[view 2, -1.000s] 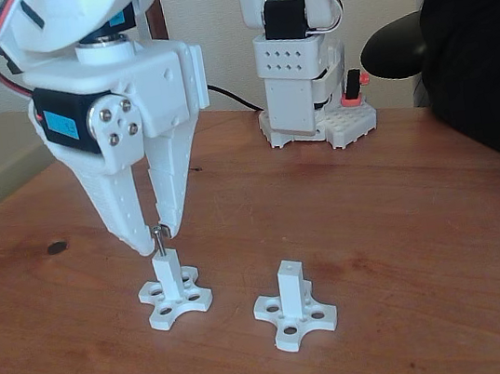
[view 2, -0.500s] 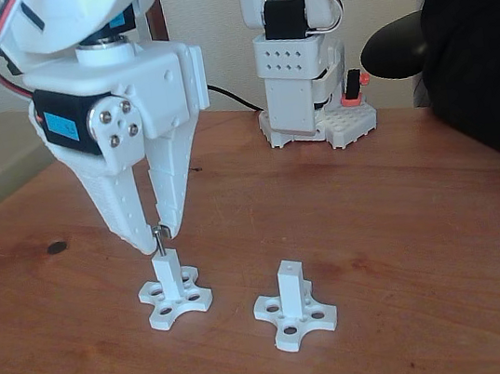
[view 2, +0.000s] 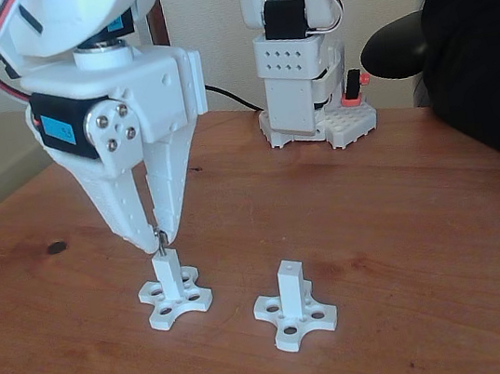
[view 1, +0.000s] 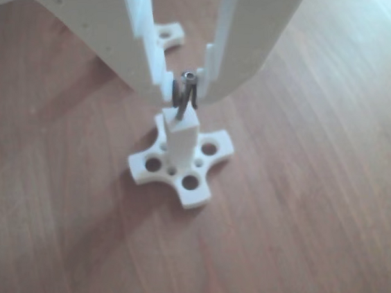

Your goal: Grab the screw and set it in the hole.

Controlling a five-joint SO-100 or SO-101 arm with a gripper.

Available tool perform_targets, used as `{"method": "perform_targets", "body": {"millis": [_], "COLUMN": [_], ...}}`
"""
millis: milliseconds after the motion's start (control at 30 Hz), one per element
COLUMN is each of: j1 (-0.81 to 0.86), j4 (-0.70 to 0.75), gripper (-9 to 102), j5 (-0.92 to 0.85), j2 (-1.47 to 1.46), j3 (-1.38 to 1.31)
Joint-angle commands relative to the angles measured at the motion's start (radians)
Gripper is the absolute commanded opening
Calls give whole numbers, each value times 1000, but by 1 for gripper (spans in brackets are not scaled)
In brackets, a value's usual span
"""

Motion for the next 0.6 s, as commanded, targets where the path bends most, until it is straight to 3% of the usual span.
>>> {"method": "perform_targets", "body": {"millis": [0,567], "j1": [-2,5], "j4": [-11,-2], "gripper": [-1,-4], "j5": [9,2], "j2": [23,20], "j3": [-98,-149]}}
